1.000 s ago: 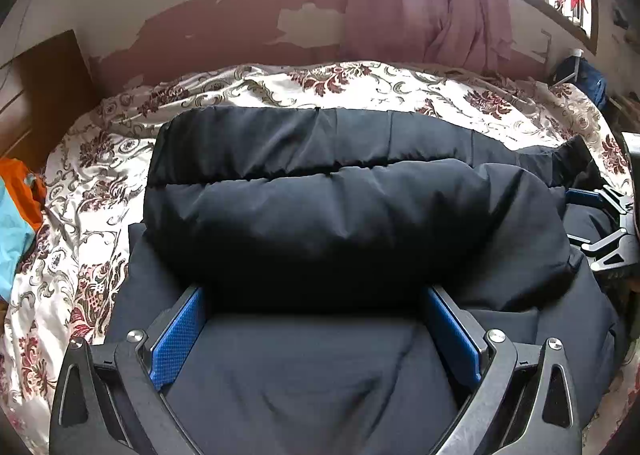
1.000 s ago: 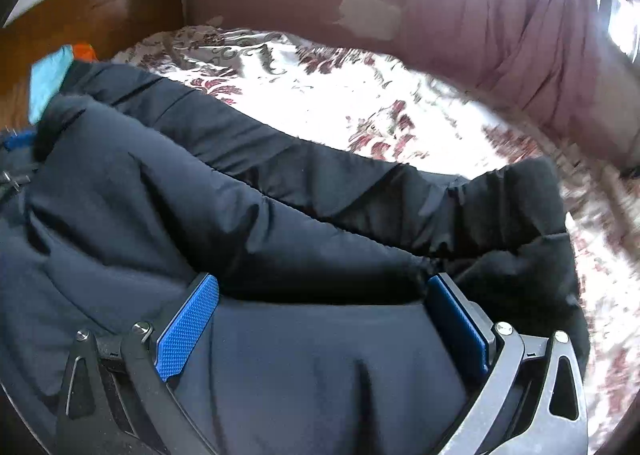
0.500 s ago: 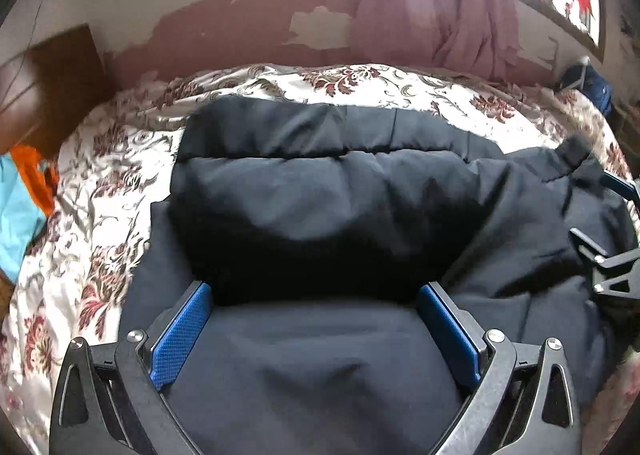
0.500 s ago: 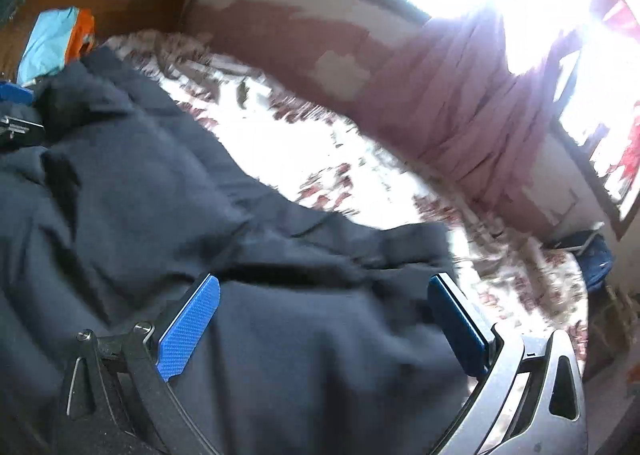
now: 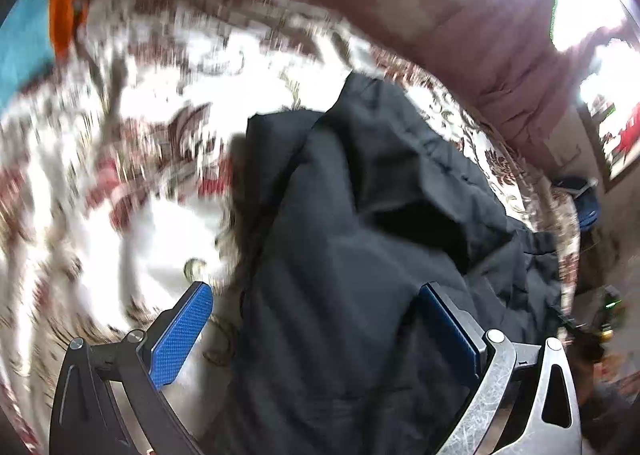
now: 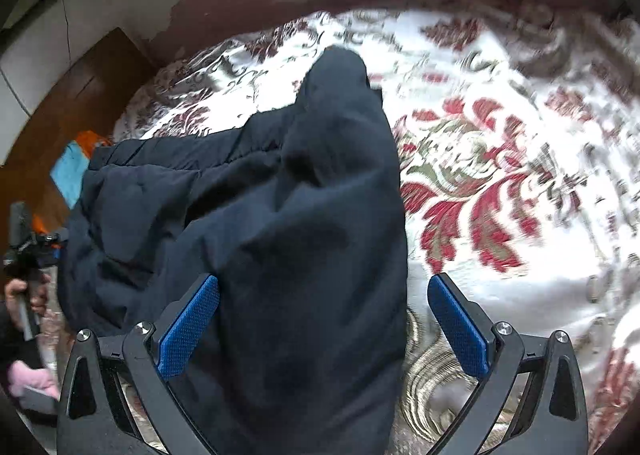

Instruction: Fold large clothes

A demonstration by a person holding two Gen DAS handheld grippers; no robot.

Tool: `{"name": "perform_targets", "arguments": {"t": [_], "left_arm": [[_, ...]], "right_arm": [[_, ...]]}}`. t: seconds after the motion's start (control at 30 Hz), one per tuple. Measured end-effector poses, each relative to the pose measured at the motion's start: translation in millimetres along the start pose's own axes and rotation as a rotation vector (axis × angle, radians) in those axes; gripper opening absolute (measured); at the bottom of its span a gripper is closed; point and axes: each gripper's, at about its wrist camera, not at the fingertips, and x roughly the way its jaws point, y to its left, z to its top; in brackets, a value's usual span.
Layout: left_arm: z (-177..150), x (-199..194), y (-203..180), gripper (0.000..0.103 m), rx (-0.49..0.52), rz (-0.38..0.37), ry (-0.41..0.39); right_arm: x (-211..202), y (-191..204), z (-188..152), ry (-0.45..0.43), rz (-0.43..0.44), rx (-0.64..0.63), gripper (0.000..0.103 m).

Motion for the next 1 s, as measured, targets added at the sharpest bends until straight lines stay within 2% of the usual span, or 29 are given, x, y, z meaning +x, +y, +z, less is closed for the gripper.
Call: {"name": "perform_targets", "arguments": {"t": [0.13,0.17,0.33,0.4,0.53,0.6,0.7,0.77,0.9,1.0], "left_arm": [[6,28,16,0.103,-0.060,-0.060,0.123],[7,33,18,0.103,-0.065,-0.064,0.139],[13,51,18,0.103,-0.061,-0.096,0.155],[14,57,18,0.103,-0.053,-0.109,0.169],[17,63,15,0.103,-0.046,-0.146,0.191],[17,67,8,0.103,-0.030,-0.179,0.218],[14,74,-7,0.103,0.008,-0.224,0.272],[13,78,-16,0.103,0.047,-0.187,0.280],[11,77,-14,0.103,-0.010,-0.198,0.275],[9,78,-10,0.103,-0.046,-0.168,0.262]], "right_arm": [[29,-1,7,0.068,0.058,-0.032,0.102],[30,2,0,0.074,0.070,-0.032,0.102],[52,-6,9,0.118,0.168,0.022,0.102],[53,-10,9,0.107,0.201,0.062,0.102],[52,-6,-2,0.110,0.244,0.105,0.102],[54,0,-4,0.123,0.295,0.127,0.102],[62,11,-8,0.142,0.283,0.122,0.102],[66,16,-7,0.147,0.267,0.122,0.102],[69,16,-10,0.147,0.252,0.163,0.102],[71,15,-14,0.132,0.197,0.187,0.102]]}}
